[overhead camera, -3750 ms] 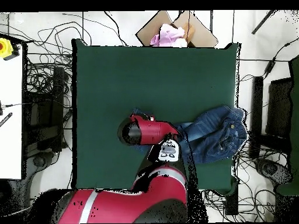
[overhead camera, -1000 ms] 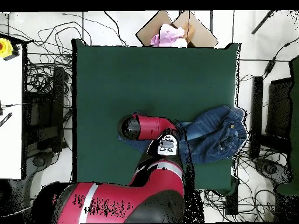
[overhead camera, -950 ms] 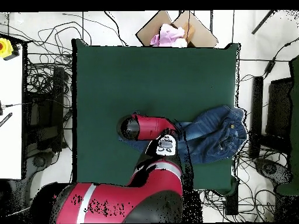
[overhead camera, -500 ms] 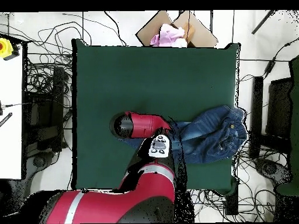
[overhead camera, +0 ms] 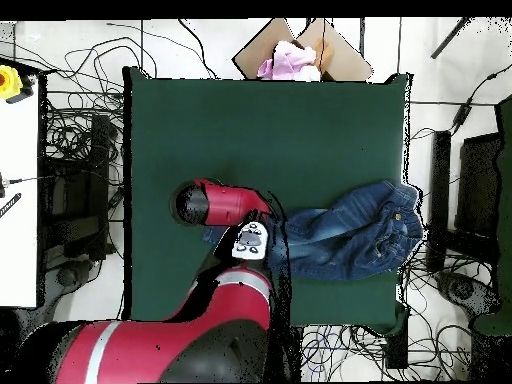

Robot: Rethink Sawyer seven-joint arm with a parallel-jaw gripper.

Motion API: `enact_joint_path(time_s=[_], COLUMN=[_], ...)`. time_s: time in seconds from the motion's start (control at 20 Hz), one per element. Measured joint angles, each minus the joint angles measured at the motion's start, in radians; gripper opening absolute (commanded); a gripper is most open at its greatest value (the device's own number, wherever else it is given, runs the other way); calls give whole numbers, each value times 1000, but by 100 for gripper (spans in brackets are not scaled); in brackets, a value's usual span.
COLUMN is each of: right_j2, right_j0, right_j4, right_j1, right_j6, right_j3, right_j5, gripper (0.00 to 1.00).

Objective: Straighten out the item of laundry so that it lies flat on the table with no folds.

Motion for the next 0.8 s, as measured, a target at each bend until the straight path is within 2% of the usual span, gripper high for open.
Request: enact_joint_path(time_s=[0.2,0.55,0.6,0.8], right_j2=[-25,-75,-76,-79], right_j0=[46,96,102,103], right_j4=[54,92,96,96], right_j1=[37,53,53,46], right_j6=[0,0,0,0], right_j3=[-52,-68,-71,-74], right_j5=[6,21,21,45], gripper=[0,0,100,100])
